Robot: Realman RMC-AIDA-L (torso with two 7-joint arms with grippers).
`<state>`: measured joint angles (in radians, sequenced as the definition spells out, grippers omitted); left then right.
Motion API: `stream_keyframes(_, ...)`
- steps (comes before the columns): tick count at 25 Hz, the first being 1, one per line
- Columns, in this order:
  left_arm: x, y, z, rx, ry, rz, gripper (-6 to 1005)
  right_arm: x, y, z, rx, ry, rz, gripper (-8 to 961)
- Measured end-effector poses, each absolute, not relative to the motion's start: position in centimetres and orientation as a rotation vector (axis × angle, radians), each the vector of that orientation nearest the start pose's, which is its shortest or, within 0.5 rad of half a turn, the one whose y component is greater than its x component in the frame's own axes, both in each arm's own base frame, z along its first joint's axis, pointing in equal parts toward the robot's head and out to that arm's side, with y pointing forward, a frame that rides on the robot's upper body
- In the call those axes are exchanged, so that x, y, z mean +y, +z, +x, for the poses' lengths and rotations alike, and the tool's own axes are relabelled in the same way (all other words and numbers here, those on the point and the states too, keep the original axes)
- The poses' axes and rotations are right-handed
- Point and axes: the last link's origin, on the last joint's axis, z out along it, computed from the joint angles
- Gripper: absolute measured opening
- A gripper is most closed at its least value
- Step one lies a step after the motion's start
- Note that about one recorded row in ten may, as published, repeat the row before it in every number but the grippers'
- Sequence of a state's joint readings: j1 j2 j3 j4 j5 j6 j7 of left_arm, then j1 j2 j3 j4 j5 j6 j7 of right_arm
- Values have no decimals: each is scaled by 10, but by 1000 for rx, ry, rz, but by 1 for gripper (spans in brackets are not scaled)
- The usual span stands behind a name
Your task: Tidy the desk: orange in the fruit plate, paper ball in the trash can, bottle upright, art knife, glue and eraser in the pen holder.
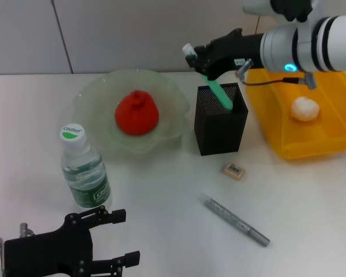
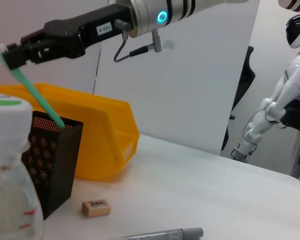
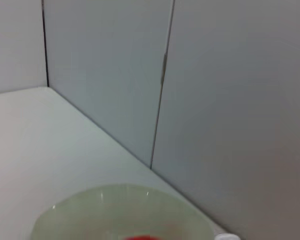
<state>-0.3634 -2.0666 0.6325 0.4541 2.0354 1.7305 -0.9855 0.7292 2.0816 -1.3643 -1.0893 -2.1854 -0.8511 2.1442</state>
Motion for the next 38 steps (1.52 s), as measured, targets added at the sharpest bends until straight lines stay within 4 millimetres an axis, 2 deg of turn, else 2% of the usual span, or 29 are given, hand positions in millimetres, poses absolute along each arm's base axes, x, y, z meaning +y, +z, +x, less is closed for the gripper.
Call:
stream_keyframes(4,242,-23,-306,-487,-858,-2784,864,444,-22,120,459,214,-2483,290)
stream_keyframes(8,242,-23,-306,-488,-858,-2783,864,444,-22,126,483,217,-2465,299)
stream_keyframes(15,242,-23,-306,-488,-860,-2780,864,436,-15,125,482,229,-2479,315)
stream_keyframes(20,242,-22,-305,-489,-865,-2780,864,422,-4,118,489,204,-2525,420)
stream_keyframes(22,242,-22,-305,-488,-867,-2780,864,414,2,114,488,140,-2546,422)
stream_keyframes(23,242,-22,-305,-488,-867,-2780,864,406,6,113,493,47,-2570,423)
stream_keyframes(24,242,-22,-305,-488,-868,-2781,864,406,6,113,493,47,-2570,424)
stream_keyframes(27,242,-22,-304,-486,-870,-2781,864,393,8,109,514,-129,-2621,427)
stream_keyframes(28,242,-22,-304,-486,-870,-2781,864,384,6,108,559,-235,-2667,429)
stream_keyframes(32,242,-23,-304,-486,-872,-2782,864,373,0,111,628,-340,-2732,433)
stream_keyframes(36,243,-23,-303,-480,-872,-2787,864,366,-14,117,701,-417,-2775,437)
stream_keyframes(38,243,-23,-303,-479,-871,-2789,864,364,-25,120,725,-468,-2784,580)
